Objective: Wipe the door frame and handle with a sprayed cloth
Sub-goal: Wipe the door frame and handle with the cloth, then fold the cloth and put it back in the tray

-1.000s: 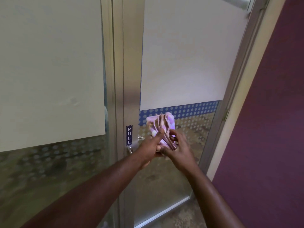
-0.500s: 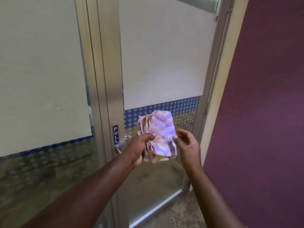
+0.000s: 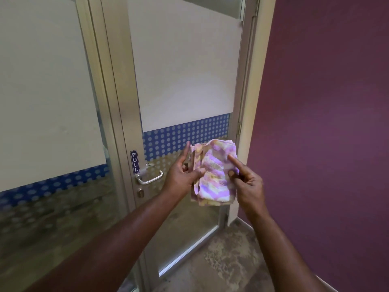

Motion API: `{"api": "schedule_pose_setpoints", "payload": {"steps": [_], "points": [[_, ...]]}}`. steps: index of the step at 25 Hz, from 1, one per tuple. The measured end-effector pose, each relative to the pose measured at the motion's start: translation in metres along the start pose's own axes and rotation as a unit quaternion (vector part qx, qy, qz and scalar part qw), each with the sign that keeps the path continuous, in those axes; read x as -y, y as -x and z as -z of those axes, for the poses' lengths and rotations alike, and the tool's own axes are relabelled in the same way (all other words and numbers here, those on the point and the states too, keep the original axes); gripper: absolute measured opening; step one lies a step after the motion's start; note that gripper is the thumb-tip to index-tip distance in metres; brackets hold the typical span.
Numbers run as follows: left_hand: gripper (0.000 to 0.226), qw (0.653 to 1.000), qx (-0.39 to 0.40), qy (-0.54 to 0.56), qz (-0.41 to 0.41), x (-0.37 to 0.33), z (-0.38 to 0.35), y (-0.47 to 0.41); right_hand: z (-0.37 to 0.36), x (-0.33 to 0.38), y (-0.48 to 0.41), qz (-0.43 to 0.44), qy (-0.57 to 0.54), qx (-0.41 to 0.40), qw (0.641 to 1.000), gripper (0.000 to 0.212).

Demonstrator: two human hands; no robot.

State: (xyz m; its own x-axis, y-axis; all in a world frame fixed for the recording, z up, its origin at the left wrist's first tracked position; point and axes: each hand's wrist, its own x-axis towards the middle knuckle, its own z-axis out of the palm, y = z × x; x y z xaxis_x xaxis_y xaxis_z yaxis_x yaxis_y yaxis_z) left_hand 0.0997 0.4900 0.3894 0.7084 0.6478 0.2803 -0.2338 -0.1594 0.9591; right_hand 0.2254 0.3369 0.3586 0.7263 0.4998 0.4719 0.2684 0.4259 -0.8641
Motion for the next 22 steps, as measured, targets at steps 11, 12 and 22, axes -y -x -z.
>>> {"api": "schedule_pose_setpoints", "payload": {"steps": [11, 12, 22], "points": [[0.054, 0.976, 0.051, -0.150, -0.150, -0.013, -0.054, 0.052, 0.052, 0.059, 0.073, -0.004, 0.046, -0.094, 0.994, 0.046], [0.060, 0.969, 0.084, -0.152, -0.175, -0.014, -0.059, 0.055, 0.057, 0.066, 0.079, 0.001, 0.055, -0.110, 0.992, 0.049], [0.036, 0.963, 0.214, -0.041, -0.158, -0.019, -0.120, 0.098, 0.090, 0.122, 0.175, 0.020, 0.152, -0.253, 0.955, 0.057]]}}
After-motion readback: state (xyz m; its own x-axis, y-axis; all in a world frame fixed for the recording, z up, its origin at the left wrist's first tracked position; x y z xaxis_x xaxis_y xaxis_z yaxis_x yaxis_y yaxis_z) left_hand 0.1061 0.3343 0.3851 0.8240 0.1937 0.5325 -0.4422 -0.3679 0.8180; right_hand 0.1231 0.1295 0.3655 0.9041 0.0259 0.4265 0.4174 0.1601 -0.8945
